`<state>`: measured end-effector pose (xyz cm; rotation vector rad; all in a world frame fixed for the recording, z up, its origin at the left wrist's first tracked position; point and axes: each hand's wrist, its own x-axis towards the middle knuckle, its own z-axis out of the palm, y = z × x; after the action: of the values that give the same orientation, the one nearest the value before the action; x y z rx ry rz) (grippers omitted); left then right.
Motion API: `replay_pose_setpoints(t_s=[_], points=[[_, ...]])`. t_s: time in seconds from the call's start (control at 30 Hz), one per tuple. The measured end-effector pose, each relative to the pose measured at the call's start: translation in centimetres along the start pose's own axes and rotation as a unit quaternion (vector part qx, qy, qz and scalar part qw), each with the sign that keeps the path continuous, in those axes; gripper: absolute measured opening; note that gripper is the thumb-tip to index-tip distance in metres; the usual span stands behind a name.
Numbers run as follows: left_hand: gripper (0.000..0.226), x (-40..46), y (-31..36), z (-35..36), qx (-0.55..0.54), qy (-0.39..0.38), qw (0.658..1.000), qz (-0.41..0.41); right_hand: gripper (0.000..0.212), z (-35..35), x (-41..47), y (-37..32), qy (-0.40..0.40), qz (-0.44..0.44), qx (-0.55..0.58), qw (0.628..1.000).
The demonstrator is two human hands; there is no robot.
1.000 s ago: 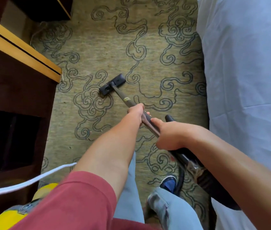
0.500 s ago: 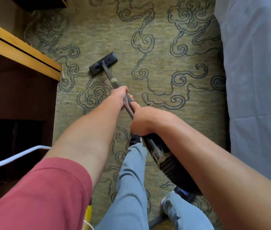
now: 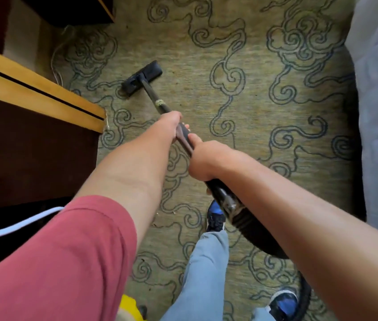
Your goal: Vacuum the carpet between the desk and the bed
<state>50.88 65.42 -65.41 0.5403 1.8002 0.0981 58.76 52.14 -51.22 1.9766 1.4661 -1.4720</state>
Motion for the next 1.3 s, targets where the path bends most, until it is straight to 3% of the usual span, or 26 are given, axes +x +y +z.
replay_pose_setpoints(t_s=[0.17,0.37,0.83,1.17,1.3], points=[[0.02,3.6,3.3,-4.9,0.002,0.006,1.0,0.006,0.094,-0.2,4.8,-5.5,0.0,-0.02,0.025,0.999],[0.033,3.1,1.0,-4.1,0.012,-0.026,0.999,-0.032,0.096,1.9,3.4,-3.9,0.0,-0.011,-0.009,1.0],[0.034,-14.8,-11.4,4.0,0.008,-0.095,0.985,-0.144,0.098,4.3,-16.9,7.3,-0.052,0.016,-0.089,0.995],[0.029,-24.5,-23.4,9.9,-0.008,-0.099,0.989,-0.106,0.092,11.1,-28.3,15.6,-0.051,-0.001,-0.149,0.988],[0.039,-26.8,-27.1,11.1,-0.074,-0.059,0.991,-0.092,0.091,12.8,-31.2,16.9,-0.051,0.002,-0.181,0.982]])
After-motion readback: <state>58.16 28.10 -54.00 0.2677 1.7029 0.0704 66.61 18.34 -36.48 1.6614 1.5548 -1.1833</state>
